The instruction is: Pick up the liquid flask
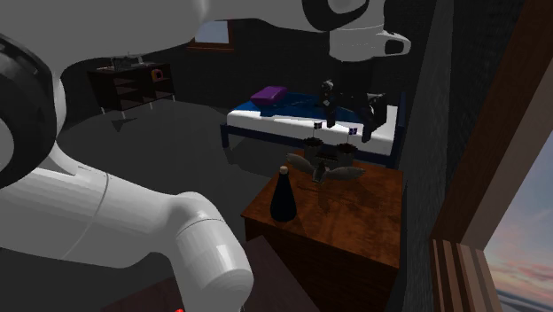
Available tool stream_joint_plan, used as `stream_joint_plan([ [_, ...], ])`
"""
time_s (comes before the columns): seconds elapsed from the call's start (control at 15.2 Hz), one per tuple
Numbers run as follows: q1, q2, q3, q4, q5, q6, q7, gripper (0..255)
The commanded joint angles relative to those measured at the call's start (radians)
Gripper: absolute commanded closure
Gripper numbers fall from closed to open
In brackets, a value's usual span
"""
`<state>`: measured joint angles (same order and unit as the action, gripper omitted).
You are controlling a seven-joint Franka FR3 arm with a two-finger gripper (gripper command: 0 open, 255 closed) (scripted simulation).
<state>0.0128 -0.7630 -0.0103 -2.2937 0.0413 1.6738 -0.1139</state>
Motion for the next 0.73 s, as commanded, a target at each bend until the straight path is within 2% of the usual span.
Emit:
stream_joint_plan([
  [0.0, 0.000, 0.000, 0.000, 0.000, 0.000, 0.000, 0.000, 0],
  [0.66, 0.044, 0.070, 0.197, -0.154, 0.100, 0.233, 0.235, 0],
])
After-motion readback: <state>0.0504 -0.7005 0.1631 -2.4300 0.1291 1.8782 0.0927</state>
